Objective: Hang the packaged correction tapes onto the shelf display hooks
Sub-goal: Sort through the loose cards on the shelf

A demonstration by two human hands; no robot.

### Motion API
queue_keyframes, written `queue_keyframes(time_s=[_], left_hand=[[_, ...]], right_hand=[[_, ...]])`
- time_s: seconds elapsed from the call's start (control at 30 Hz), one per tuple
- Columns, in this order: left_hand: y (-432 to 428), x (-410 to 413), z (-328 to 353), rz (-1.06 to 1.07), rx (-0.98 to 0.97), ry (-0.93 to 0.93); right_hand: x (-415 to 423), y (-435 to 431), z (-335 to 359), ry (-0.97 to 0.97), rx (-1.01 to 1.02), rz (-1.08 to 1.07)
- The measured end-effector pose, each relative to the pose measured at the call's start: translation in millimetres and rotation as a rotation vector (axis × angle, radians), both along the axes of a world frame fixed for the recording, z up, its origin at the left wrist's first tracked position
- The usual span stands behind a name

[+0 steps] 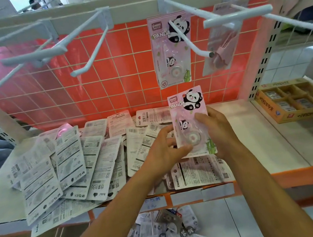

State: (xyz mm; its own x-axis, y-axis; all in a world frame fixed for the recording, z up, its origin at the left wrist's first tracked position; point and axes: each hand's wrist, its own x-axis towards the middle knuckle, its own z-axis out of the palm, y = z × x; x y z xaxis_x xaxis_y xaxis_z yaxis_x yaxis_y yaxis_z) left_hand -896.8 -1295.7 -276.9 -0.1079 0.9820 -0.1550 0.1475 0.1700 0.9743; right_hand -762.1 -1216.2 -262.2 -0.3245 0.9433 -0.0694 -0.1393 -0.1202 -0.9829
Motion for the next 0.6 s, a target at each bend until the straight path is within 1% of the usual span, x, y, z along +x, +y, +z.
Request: queue_keyframes(time_s=[0.13,0.3,0.4,0.6], left_hand=[[-5,-10,1,0.008,0.025,-0.064],[-7,-20,-1,0.005,0.045,0.019],[-8,-23,-4,-0.001,0.05,0.035],[-20,-26,-7,-0.072,0.039,-0.006]], right_hand=[[-8,-6,2,-0.054,0.1,-0.011],[-13,-11,10,-0.063,0.21,-0.025],[-15,-14,15,-0.065,0.225,-0.076],[-15,-29,20,-0.027,0.223,-0.171]])
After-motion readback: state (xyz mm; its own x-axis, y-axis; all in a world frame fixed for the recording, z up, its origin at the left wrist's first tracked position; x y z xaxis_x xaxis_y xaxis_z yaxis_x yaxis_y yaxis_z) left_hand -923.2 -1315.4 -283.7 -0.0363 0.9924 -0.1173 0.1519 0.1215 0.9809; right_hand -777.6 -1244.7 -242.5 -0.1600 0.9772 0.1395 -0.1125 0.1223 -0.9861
